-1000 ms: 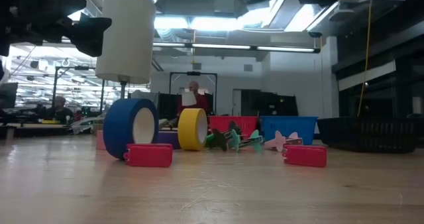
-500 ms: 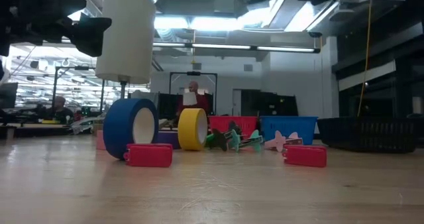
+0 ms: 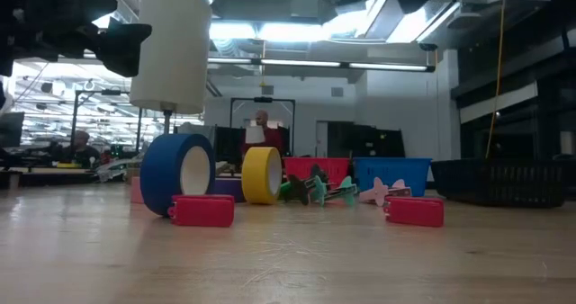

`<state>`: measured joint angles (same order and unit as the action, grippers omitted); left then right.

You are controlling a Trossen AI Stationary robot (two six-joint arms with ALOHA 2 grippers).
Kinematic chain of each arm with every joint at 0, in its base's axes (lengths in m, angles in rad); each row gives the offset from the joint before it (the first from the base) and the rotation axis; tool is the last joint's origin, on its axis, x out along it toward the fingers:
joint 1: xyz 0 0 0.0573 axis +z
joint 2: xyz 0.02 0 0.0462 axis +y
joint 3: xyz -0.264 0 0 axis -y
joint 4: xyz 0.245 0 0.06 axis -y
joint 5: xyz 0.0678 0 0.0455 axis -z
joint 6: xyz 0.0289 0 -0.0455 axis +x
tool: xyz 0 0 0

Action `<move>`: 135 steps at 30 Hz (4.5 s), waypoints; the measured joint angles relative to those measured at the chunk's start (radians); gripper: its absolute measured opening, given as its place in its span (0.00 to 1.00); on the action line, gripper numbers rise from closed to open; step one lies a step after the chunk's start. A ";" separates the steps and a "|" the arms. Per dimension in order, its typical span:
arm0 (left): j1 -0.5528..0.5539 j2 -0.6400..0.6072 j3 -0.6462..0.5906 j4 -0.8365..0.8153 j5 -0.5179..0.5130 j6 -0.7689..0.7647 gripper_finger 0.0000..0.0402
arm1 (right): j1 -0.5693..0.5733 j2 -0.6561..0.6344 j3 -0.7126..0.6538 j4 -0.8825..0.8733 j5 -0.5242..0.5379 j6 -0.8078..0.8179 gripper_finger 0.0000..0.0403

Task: Pick and place Stapler, Stapler remover, tape
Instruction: Put the pink staple remover into the blue bin

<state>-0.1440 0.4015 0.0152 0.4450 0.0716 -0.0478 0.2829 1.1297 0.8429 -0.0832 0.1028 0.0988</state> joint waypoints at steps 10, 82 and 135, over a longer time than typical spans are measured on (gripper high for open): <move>0.000 0.000 0.000 0.000 0.000 0.001 0.59 | 0.000 0.077 0.000 0.172 0.088 -0.059 0.59; 0.000 0.000 0.000 0.000 0.000 0.000 0.59 | -0.110 0.320 0.046 0.015 0.214 -0.485 0.59; 0.000 0.000 0.000 0.000 0.000 0.000 0.59 | -0.087 0.436 0.182 -0.378 -0.125 0.121 0.59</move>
<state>-0.1440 0.4015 0.0154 0.4450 0.0719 -0.0479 0.1955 1.5654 1.0248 -0.4617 -0.0219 0.2200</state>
